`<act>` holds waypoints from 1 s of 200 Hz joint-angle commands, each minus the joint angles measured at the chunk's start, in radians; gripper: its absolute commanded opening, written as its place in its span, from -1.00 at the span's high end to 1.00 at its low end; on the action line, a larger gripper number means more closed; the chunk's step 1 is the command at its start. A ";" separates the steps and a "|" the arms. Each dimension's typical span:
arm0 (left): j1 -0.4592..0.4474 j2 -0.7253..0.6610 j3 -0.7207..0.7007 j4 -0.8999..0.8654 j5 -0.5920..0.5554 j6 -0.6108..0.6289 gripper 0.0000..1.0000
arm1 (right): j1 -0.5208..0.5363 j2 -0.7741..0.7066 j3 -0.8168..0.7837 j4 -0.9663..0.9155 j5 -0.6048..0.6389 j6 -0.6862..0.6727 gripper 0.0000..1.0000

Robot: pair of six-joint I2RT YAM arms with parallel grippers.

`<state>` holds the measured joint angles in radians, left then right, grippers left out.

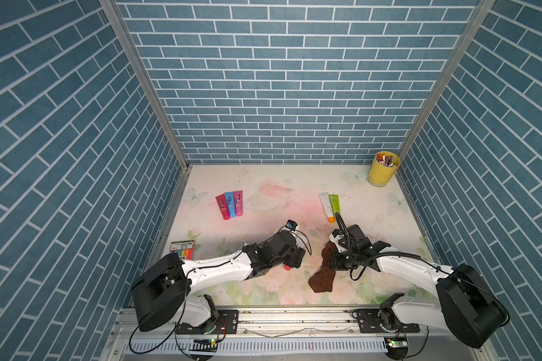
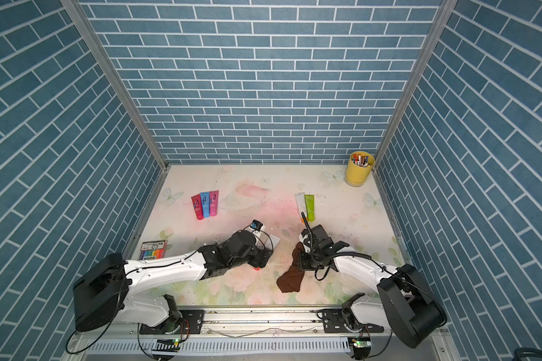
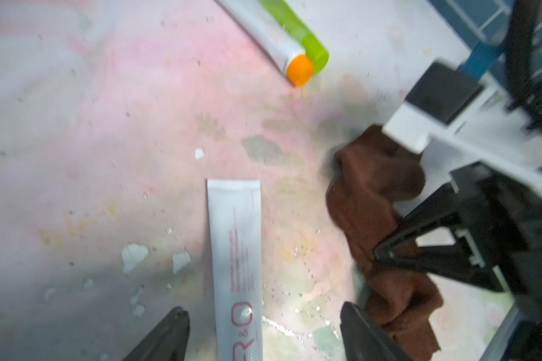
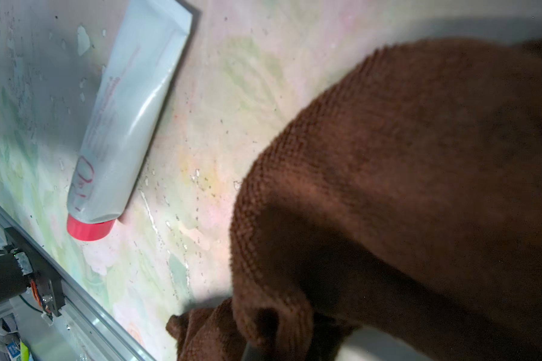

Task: Wipe the surface of the toothpaste tube
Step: Wipe the dirt from the toothpaste tube, then adjust the toothpaste at the center of the board.

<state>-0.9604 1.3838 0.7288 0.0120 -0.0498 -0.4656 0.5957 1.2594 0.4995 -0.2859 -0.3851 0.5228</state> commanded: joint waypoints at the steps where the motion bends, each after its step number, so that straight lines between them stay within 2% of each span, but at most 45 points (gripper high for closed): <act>1: 0.105 0.030 0.027 -0.057 0.157 0.067 -0.59 | 0.006 -0.013 -0.008 -0.027 -0.033 -0.038 1.00; 14: 0.160 0.095 0.041 -0.058 0.247 0.110 -0.58 | 0.006 -0.012 -0.008 -0.023 -0.045 -0.042 1.00; 42: 0.227 0.219 0.058 -0.044 0.367 0.157 -0.46 | 0.016 -0.014 -0.009 -0.021 -0.052 -0.047 1.00; 65: 0.251 0.237 0.046 -0.002 0.434 0.170 -0.34 | 0.027 -0.015 -0.008 -0.019 -0.046 -0.047 1.00; 96: 0.264 0.256 0.055 0.019 0.549 0.183 -0.32 | 0.040 0.017 0.006 -0.023 -0.035 -0.049 1.00; 171: 0.264 0.303 0.020 0.047 0.558 0.180 -0.04 | 0.070 -0.026 -0.004 -0.024 -0.006 -0.047 1.00; 200: 0.264 0.305 0.011 0.060 0.562 0.167 0.13 | 0.073 -0.034 -0.006 -0.024 -0.006 -0.048 1.00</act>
<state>-0.7013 1.6760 0.7567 0.0521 0.4992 -0.2977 0.6598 1.2453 0.4995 -0.2867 -0.3969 0.5152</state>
